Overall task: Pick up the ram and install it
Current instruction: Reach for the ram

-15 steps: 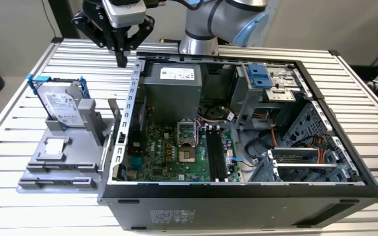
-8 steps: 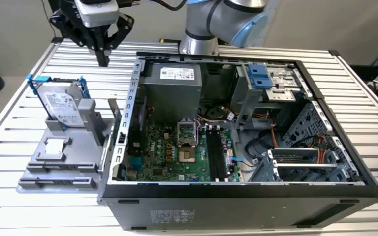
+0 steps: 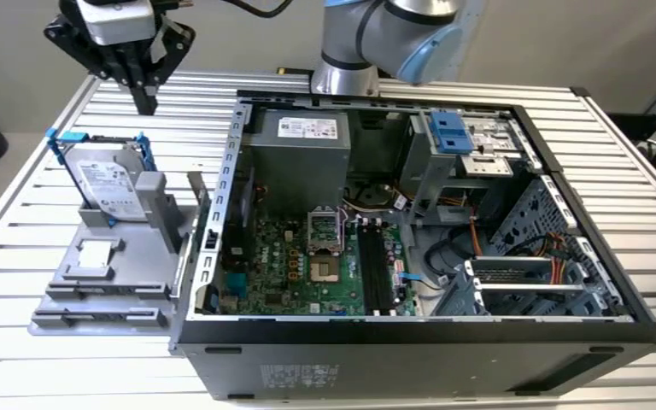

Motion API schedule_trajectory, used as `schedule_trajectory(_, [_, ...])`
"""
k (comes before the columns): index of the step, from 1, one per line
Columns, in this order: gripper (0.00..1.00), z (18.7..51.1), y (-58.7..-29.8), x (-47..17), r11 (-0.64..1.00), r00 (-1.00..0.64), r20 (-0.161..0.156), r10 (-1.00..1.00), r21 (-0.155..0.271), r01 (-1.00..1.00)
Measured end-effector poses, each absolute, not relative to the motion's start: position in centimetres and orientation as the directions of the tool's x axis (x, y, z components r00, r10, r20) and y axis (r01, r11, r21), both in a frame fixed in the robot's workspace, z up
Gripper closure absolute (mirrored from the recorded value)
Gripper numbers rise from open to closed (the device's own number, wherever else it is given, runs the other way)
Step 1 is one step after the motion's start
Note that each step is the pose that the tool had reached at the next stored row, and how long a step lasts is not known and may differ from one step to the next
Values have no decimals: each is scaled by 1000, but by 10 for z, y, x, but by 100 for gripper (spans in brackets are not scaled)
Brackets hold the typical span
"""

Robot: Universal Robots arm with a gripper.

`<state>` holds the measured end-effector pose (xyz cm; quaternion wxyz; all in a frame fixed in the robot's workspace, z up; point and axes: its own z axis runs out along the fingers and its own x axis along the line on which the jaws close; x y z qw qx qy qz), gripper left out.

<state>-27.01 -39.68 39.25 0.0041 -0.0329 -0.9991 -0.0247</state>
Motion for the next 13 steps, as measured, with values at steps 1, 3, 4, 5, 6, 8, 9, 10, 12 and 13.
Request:
schedule_trajectory(1, [100,392,-397,-275,997,-998,10,65,49,66])
schedule_trajectory(3, [100,392,-397,-283,997,-998,10,65,49,66])
schedule_trajectory(4, [100,392,-397,-288,997,-998,10,65,49,66])
schedule_trajectory(5, [100,392,-397,-292,997,-998,10,65,49,66])
schedule_trajectory(6, [100,392,-396,-296,997,-998,10,65,49,66])
schedule_trajectory(8, [100,392,-396,-305,997,-998,10,65,49,66])
schedule_trajectory(9, [100,392,-396,-309,997,-998,10,65,49,66])
schedule_trajectory(10, [100,392,-396,-313,997,-998,10,65,49,66])
schedule_trajectory(12, [100,392,-396,-322,997,-998,10,65,49,66])
schedule_trajectory(13, [100,392,-396,-326,997,-998,10,65,49,66])
